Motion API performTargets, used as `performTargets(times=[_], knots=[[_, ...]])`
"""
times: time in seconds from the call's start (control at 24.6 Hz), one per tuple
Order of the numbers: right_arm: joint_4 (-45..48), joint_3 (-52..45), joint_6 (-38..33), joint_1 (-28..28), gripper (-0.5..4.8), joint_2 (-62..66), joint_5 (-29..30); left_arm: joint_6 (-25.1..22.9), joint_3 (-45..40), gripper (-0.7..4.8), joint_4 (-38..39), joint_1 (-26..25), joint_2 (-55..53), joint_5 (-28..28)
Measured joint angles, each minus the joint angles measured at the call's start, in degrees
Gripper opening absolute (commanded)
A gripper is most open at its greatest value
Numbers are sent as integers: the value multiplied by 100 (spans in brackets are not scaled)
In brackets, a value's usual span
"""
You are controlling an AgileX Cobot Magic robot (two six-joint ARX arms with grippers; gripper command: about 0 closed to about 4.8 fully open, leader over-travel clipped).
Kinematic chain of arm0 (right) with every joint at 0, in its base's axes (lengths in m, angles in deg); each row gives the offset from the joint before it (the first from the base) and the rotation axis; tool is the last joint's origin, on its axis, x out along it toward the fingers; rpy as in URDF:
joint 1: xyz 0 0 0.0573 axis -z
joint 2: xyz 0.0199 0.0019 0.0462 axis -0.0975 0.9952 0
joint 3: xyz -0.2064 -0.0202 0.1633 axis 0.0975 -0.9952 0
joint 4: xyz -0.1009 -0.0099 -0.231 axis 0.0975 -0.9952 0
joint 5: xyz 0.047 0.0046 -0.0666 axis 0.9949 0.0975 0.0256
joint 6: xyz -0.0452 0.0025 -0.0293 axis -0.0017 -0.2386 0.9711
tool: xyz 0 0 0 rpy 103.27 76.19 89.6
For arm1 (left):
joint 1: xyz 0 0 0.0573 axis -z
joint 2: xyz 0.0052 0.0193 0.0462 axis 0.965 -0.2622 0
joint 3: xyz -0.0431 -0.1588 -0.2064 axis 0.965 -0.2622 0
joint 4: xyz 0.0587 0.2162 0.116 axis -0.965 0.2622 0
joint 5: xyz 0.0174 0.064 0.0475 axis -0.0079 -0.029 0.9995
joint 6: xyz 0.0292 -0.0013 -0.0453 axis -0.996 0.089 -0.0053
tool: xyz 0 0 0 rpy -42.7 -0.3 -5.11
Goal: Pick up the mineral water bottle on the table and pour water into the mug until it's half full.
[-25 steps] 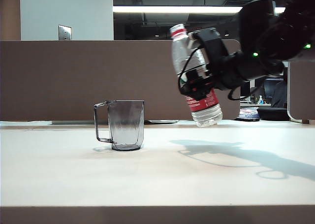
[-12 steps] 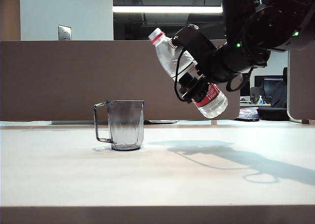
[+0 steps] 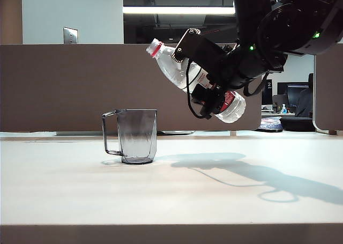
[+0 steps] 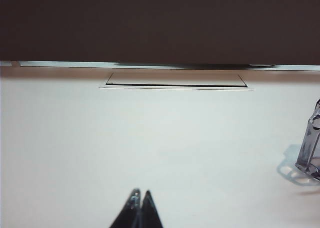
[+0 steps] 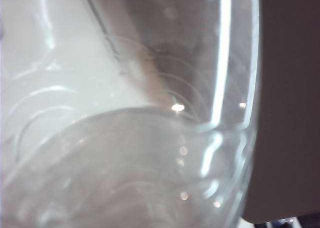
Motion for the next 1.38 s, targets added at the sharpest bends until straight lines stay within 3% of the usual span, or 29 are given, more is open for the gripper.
performTargets(times=[0.37,0.69,1.06,1.38], knots=[[-50,186,640,-11,310,20,-37,0,0,-5,0,0,0,0],[-352,673,1121,-15,365,13,-39,0,0,-5,0,0,0,0],[-785,649,1727,-31,354,125,129,0,0,-5,0,0,0,0],[-765,866,2712,-90,354,378,155,0,0,-5,2,0,0,0]])
